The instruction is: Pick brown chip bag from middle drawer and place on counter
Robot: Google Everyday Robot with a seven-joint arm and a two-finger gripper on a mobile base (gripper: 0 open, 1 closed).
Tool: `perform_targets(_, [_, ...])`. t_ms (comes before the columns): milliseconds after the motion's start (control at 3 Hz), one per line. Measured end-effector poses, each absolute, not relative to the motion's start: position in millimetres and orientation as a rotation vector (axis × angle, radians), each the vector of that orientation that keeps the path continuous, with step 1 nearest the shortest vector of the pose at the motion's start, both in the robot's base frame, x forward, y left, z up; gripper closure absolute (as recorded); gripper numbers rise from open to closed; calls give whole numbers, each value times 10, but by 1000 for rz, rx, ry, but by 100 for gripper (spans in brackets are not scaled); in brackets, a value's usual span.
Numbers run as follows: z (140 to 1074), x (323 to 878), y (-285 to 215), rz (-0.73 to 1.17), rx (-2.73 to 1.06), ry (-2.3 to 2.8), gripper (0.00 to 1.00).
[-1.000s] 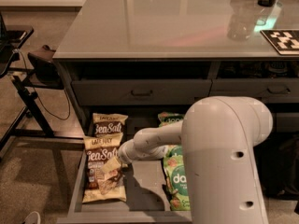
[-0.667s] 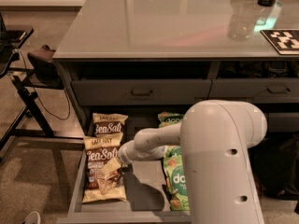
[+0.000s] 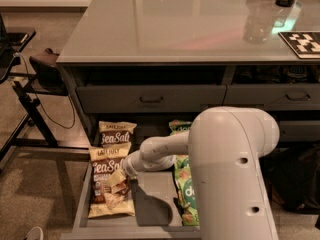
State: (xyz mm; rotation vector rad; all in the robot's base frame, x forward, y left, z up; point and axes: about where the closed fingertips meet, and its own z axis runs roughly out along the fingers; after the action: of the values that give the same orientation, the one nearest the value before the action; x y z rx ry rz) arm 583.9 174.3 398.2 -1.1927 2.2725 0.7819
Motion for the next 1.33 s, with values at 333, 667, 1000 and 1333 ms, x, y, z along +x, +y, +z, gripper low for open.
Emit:
perform_targets(333, [3982,5839,1744,782,-1193,2272,42])
perform_targets(667, [3982,5839,1744,782,-1193,2272,66])
perform_targets(1000, [3985,5839,1743,782,-1193,2272,89])
perform_targets(1333, [4038,5839,1736,782,-1193,2272,100])
